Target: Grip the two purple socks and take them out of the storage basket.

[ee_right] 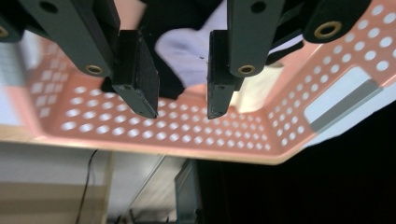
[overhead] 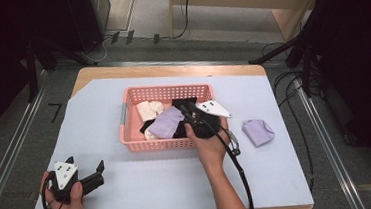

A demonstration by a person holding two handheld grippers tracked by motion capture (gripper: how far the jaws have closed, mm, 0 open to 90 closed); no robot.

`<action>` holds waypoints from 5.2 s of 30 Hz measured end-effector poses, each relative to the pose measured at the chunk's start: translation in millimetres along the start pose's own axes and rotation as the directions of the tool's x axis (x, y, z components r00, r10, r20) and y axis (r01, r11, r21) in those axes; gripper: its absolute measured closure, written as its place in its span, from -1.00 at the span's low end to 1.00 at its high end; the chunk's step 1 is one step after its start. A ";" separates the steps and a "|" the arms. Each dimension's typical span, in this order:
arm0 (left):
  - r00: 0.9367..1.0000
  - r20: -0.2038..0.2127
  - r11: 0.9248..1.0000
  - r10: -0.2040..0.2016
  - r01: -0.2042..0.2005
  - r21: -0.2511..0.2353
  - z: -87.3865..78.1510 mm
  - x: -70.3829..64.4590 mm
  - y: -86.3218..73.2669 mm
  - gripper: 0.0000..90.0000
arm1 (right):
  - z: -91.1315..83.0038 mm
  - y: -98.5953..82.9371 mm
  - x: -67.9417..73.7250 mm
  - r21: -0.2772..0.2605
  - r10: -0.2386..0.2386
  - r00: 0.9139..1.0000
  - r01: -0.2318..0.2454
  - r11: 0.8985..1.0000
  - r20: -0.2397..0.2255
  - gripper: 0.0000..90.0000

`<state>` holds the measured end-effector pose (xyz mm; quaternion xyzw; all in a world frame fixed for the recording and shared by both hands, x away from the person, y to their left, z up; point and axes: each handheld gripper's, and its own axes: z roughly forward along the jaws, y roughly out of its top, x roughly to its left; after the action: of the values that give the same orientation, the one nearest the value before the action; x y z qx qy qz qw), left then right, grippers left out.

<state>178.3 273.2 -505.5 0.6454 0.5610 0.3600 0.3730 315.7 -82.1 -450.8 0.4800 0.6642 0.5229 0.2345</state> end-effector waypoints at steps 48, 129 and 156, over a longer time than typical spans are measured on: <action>1.000 -0.010 0.999 0.019 -0.019 0.028 2.3 -1.9 1.1 -0.83 | -0.9 20.7 -14.5 0.065 0.060 0.989 -0.069 0.995 0.132 0.98; 1.000 -0.002 1.000 0.012 -0.012 0.023 1.4 -0.8 0.8 -0.84 | -76.5 19.0 -79.4 -0.291 0.065 0.984 -0.014 0.957 0.167 0.90; 1.000 -0.005 1.000 0.006 -0.006 0.009 1.2 -1.7 0.3 -0.83 | -82.3 -58.6 -155.6 -0.115 0.135 0.923 -0.100 0.988 0.361 0.77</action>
<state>179.3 271.4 -505.8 0.6478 0.5616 0.3602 0.3677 292.6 -257.7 -506.0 0.5970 0.5530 0.4675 0.3453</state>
